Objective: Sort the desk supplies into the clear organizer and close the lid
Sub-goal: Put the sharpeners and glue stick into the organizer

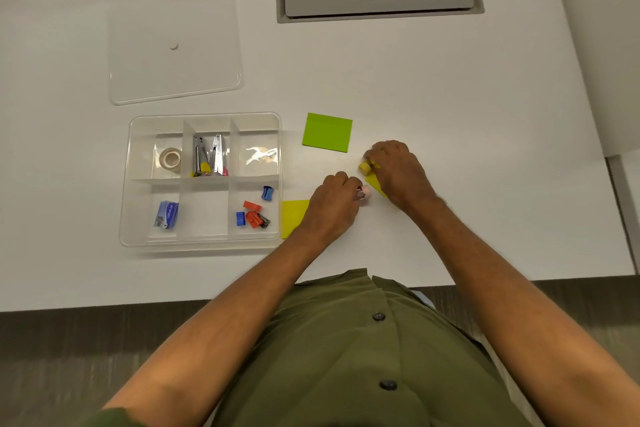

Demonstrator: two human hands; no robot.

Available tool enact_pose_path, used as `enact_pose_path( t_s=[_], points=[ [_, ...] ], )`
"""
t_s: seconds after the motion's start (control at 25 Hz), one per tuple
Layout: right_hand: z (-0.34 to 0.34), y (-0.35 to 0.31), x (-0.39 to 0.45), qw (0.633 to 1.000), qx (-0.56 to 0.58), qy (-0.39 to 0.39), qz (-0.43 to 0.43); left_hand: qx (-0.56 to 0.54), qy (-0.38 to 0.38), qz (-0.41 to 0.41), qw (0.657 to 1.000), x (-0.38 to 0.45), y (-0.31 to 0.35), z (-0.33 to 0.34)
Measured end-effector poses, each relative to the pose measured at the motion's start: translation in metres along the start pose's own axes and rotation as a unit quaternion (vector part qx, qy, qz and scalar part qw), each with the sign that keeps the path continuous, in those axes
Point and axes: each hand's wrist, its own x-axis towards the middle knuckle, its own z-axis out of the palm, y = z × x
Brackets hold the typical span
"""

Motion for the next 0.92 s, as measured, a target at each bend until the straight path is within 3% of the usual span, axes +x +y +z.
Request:
enact_pose_path(
  t_s=[0.2, 0.48, 0.68, 0.92],
  points=[
    [-0.015, -0.015, 0.0, 0.999, 0.027, 0.02, 0.023, -0.159, 0.07, -0.041, 0.984, -0.03, -0.009, -0.039],
    [-0.037, -0.091, 0.004, 0.988, 0.139, 0.067, 0.008, -0.259, 0.19, -0.158, 0.934, -0.088, -0.073, -0.109],
    [-0.039, -0.162, 0.017, 0.987, 0.141, 0.059, -0.042, -0.207, 0.19, -0.27, 0.921, -0.118, -0.124, -0.131],
    [-0.021, -0.215, 0.015, 0.987, 0.136, 0.015, -0.084, -0.059, 0.097, -0.23, 0.967, -0.117, -0.16, -0.125]
  ],
)
